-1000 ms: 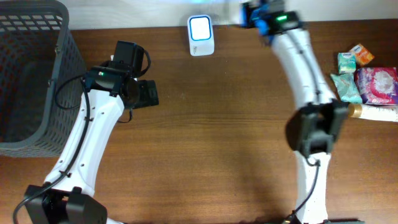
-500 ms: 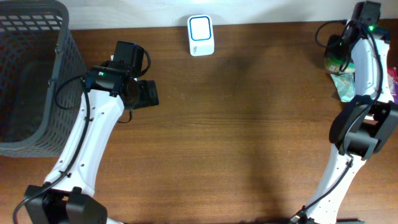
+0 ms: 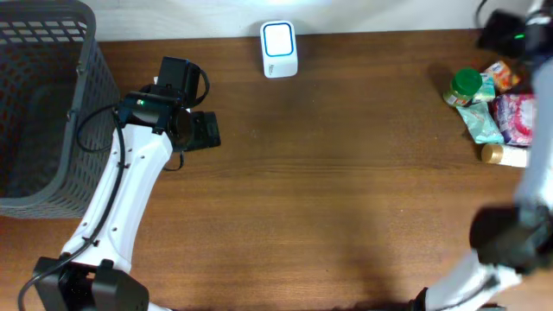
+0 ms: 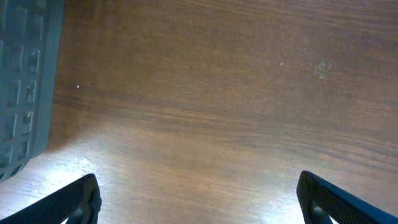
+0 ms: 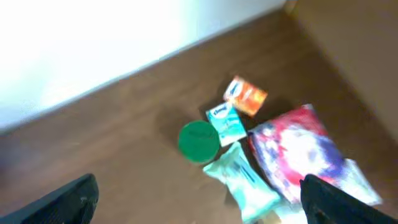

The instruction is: Scan the item barcode

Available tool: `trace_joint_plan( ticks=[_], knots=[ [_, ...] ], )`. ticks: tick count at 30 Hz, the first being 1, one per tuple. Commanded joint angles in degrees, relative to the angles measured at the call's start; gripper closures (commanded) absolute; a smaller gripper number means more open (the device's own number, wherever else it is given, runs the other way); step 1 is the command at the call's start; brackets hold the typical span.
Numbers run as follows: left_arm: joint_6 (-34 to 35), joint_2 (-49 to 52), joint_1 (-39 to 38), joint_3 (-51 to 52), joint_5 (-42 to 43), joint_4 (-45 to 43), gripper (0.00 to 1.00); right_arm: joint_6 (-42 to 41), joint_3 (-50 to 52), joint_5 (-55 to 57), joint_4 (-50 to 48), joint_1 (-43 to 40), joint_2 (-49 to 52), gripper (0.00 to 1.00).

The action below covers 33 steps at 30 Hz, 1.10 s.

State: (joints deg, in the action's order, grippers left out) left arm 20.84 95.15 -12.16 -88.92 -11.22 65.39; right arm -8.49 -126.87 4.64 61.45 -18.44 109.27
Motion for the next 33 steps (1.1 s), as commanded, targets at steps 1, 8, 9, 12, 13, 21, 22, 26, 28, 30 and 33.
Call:
trace_joint_plan(
  ticks=[1, 8, 9, 12, 13, 21, 22, 26, 28, 30, 33],
  knots=[
    [0.6, -0.2, -0.2, -0.1, -0.6, -0.2, 0.01, -2.8, -1.1, -1.7, 8.2, 0.2, -13.2, 0.01],
    [0.6, -0.2, -0.2, -0.1, -0.6, -0.2, 0.01, -2.9, 3.9, -4.0, 28.4, 8.1, -28.7, 0.01],
    [0.6, -0.2, -0.2, -0.1, -0.6, -0.2, 0.01, -3.0, 5.8, -4.0, 28.8, 9.3, -30.8, 0.01],
    [0.6, -0.2, -0.2, -0.1, -0.6, -0.2, 0.01, -3.0, 18.5, -4.0, 25.3, 13.3, -43.5, 0.01],
    [0.6, -0.2, -0.2, -0.1, -0.6, -0.2, 0.01, -3.0, 21.8, -4.1, 24.5, 13.7, -47.2, 0.01],
    [0.6, -0.2, -0.2, -0.1, -0.6, -0.2, 0.01, -3.0, 35.2, -7.2, 30.7, 13.7, -70.6, 0.01],
    [0.6, -0.2, -0.2, -0.1, -0.6, -0.2, 0.01, -3.0, 35.2, -7.2, 31.6, 13.7, -71.4, 0.01],
    [0.6, -0.2, -0.2, -0.1, -0.6, -0.2, 0.01, -3.0, 35.2, -7.2, 33.4, 13.7, -72.2, 0.01],
    [0.6, -0.2, -0.2, -0.1, -0.6, -0.2, 0.01, -3.0, 35.2, -7.2, 34.0, 13.7, -72.2, 0.01],
    [0.6, -0.2, -0.2, -0.1, -0.6, -0.2, 0.01, -3.0, 35.3, -7.3, 34.9, 13.7, -72.2, 0.01],
    [0.6, -0.2, -0.2, -0.1, -0.6, -0.2, 0.01, -2.8, 38.8, -7.9, 34.2, 13.5, -72.3, 0.01]
  ],
)
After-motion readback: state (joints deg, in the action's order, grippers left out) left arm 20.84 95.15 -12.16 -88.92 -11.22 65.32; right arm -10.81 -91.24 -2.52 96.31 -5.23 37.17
